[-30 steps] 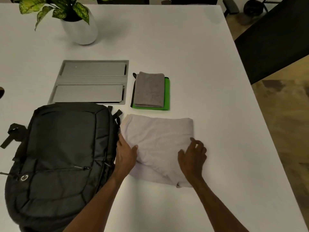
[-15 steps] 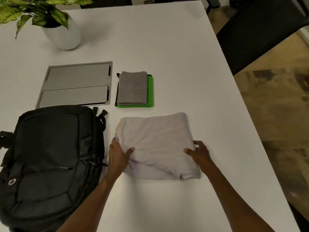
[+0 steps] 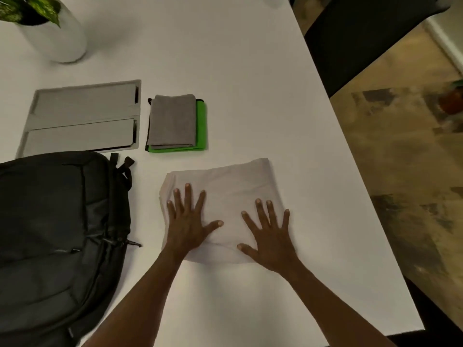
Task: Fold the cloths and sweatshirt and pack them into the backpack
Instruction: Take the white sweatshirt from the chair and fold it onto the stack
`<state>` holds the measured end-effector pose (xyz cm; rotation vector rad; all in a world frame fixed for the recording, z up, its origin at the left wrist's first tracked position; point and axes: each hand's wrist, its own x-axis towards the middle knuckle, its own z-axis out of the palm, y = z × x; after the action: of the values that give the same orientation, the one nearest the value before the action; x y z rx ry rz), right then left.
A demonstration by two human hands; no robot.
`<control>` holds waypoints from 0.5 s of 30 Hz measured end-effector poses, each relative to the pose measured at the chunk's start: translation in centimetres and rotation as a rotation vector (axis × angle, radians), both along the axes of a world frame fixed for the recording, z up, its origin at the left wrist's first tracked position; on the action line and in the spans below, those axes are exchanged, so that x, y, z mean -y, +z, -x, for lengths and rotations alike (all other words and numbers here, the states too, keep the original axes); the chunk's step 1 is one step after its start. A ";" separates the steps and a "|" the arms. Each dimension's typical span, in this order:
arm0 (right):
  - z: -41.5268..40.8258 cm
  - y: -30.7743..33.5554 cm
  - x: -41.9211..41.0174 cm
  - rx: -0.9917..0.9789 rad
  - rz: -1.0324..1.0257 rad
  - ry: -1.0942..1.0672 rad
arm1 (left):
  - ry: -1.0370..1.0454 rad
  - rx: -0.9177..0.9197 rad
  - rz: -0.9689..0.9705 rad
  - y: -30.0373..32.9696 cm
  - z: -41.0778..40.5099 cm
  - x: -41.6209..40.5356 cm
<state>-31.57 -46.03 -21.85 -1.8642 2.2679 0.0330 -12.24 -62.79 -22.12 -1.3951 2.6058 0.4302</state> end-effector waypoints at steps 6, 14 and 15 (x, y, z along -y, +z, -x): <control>0.5 0.4 0.9 0.029 0.008 -0.019 | -0.029 -0.051 -0.002 0.9 -0.7 0.0; 2.7 -0.3 8.5 0.035 -0.023 -0.038 | -0.024 -0.007 -0.045 0.6 -0.8 -0.8; 3.5 -0.6 9.1 0.034 -0.044 -0.070 | -0.023 -0.002 -0.049 0.7 -0.8 -0.8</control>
<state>-35.09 -55.13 -22.49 -1.7495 2.2888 0.0398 -11.47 -61.99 -21.46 -1.3490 2.5923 0.4888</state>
